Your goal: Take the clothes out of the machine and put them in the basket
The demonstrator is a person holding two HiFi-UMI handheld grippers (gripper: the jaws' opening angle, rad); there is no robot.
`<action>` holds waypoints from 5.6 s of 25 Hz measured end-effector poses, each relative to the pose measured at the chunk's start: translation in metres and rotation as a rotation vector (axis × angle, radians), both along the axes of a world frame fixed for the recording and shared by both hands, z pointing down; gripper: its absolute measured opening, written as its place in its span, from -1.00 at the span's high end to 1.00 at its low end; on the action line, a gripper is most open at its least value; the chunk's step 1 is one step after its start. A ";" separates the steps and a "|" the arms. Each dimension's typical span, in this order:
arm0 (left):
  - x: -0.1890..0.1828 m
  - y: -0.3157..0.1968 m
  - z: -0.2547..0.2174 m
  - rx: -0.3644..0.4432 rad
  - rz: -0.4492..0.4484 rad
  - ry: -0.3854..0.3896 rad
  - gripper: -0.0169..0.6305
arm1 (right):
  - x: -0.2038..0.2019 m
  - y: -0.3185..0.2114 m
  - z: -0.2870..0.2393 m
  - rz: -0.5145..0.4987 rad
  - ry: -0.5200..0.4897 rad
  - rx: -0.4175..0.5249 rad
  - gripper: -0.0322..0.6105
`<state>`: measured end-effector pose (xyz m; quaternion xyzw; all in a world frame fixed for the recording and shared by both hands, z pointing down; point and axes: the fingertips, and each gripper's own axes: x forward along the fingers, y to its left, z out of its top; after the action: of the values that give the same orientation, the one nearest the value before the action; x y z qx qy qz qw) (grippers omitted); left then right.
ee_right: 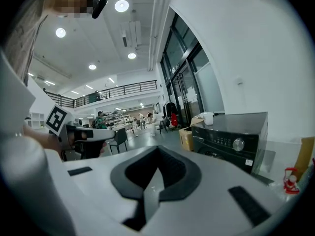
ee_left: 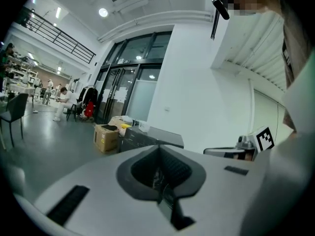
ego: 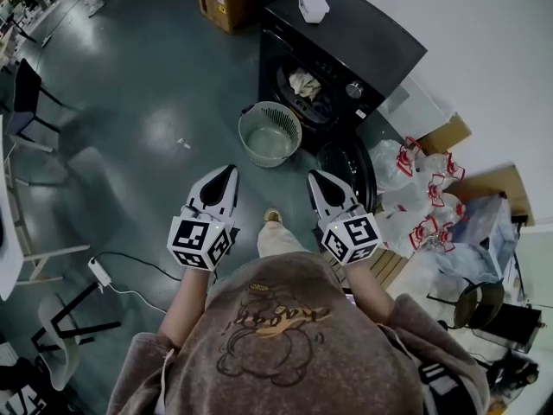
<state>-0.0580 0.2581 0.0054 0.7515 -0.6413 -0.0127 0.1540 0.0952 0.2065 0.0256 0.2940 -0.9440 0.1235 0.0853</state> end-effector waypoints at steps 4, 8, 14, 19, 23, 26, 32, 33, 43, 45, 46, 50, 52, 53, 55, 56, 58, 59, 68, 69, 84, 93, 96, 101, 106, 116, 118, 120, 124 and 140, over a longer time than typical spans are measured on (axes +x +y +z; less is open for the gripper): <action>0.001 -0.054 -0.003 -0.011 0.008 -0.019 0.92 | -0.002 -0.054 0.000 -0.005 -0.010 -0.013 0.92; -0.004 -0.100 -0.001 -0.017 -0.002 -0.032 0.92 | -0.007 -0.104 0.004 -0.015 -0.018 -0.029 0.92; -0.020 -0.148 0.002 -0.023 -0.026 -0.044 0.92 | -0.023 -0.160 0.005 -0.039 -0.027 -0.031 0.92; -0.043 -0.182 0.008 -0.032 -0.014 -0.044 0.92 | -0.042 -0.190 0.015 -0.017 -0.019 -0.048 0.92; -0.070 -0.213 0.016 -0.036 0.011 -0.038 0.92 | -0.064 -0.212 0.023 0.006 -0.007 -0.056 0.91; -0.092 -0.243 0.024 -0.042 0.038 -0.044 0.92 | -0.081 -0.235 0.030 0.038 0.009 -0.055 0.91; -0.127 -0.304 0.046 -0.070 0.113 -0.041 0.92 | -0.112 -0.278 0.053 0.096 0.025 -0.090 0.91; -0.131 -0.315 0.051 -0.071 0.124 -0.050 0.93 | -0.118 -0.287 0.058 0.103 0.028 -0.094 0.91; -0.157 -0.431 0.130 -0.052 0.262 -0.061 0.92 | -0.153 -0.374 0.129 0.209 0.067 -0.065 0.91; -0.158 -0.447 0.154 -0.046 0.277 -0.054 0.92 | -0.153 -0.385 0.151 0.239 0.072 -0.061 0.91; -0.156 -0.453 0.166 -0.045 0.279 -0.045 0.92 | -0.150 -0.388 0.163 0.250 0.074 -0.061 0.91; -0.139 -0.471 0.211 -0.030 0.286 -0.023 0.92 | -0.130 -0.396 0.210 0.283 0.078 -0.063 0.91; -0.129 -0.479 0.233 -0.018 0.306 -0.025 0.92 | -0.121 -0.403 0.232 0.305 0.074 -0.054 0.91; -0.124 -0.483 0.244 -0.013 0.319 -0.024 0.92 | -0.118 -0.406 0.244 0.316 0.071 -0.050 0.91; -0.116 -0.493 0.267 -0.007 0.341 -0.005 0.92 | -0.114 -0.412 0.270 0.326 0.068 -0.039 0.92; -0.112 -0.498 0.278 -0.002 0.345 0.013 0.92 | -0.111 -0.415 0.284 0.325 0.070 -0.033 0.91; -0.103 -0.509 0.302 0.013 0.341 0.054 0.92 | -0.105 -0.422 0.311 0.324 0.066 -0.017 0.91; -0.099 -0.514 0.315 0.021 0.336 0.063 0.92 | -0.103 -0.425 0.325 0.327 0.058 -0.008 0.91; -0.057 -0.510 0.430 0.066 0.399 0.032 0.92 | -0.072 -0.431 0.446 0.350 0.040 0.063 0.91; -0.054 -0.508 0.440 0.073 0.409 0.029 0.92 | -0.068 -0.431 0.455 0.352 0.036 0.074 0.91; -0.027 -0.475 0.475 0.166 0.375 -0.041 0.92 | -0.036 -0.406 0.494 0.339 -0.036 0.180 0.91; -0.002 -0.468 0.487 0.145 0.393 -0.080 0.91 | -0.022 -0.390 0.491 0.347 -0.040 0.172 0.91; 0.001 -0.468 0.488 0.148 0.396 -0.084 0.65 | -0.018 -0.384 0.491 0.354 -0.050 0.166 0.91; 0.005 -0.467 0.492 0.148 0.407 -0.064 0.27 | -0.018 -0.380 0.490 0.353 -0.066 0.174 0.91; 0.007 -0.468 0.494 0.147 0.423 -0.054 -0.02 | -0.017 -0.377 0.494 0.357 -0.059 0.168 0.91; 0.025 -0.484 0.507 0.132 0.467 -0.064 -0.28 | -0.013 -0.372 0.497 0.362 -0.046 0.162 0.91; 0.027 -0.496 0.509 0.137 0.469 -0.089 -0.30 | -0.012 -0.371 0.497 0.364 -0.049 0.158 0.91; 0.030 -0.513 0.513 0.137 0.462 -0.115 -0.32 | -0.011 -0.371 0.497 0.365 -0.053 0.156 0.91; 0.044 -0.555 0.527 0.126 0.453 -0.194 -0.32 | -0.012 -0.369 0.499 0.363 -0.050 0.150 0.91; 0.107 -0.691 0.608 -0.069 0.506 -0.479 -0.46 | 0.015 -0.360 0.497 0.479 -0.076 0.142 0.91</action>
<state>0.0487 -0.4331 0.6134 0.8627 -0.4526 0.2243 0.0229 0.1103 -0.1538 0.5230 0.5095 -0.8563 0.0844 -0.0026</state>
